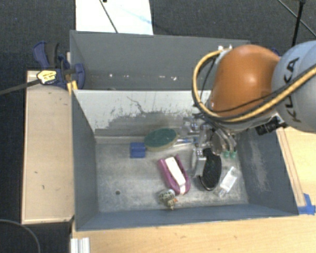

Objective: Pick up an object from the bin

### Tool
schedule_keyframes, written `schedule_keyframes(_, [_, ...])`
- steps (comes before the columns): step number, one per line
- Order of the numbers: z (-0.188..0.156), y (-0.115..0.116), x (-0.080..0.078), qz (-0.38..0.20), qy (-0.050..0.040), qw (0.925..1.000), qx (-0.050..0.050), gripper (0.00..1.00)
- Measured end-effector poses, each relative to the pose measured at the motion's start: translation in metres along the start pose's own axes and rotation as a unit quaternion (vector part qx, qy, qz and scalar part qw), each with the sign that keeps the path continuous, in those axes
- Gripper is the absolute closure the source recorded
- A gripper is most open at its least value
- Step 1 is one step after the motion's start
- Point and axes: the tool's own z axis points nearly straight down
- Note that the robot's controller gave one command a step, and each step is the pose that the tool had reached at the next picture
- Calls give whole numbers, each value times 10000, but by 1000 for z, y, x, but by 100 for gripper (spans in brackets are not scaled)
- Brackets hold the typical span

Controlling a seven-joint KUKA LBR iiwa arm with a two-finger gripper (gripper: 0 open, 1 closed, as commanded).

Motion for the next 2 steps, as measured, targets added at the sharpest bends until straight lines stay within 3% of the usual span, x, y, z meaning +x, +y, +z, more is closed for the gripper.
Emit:
schedule_keyframes(1, [67,-1,-25,-3215,28,9469,-4,0])
schedule_keyframes(2, [89,14,-24,-6588,-2,7523,-11,0])
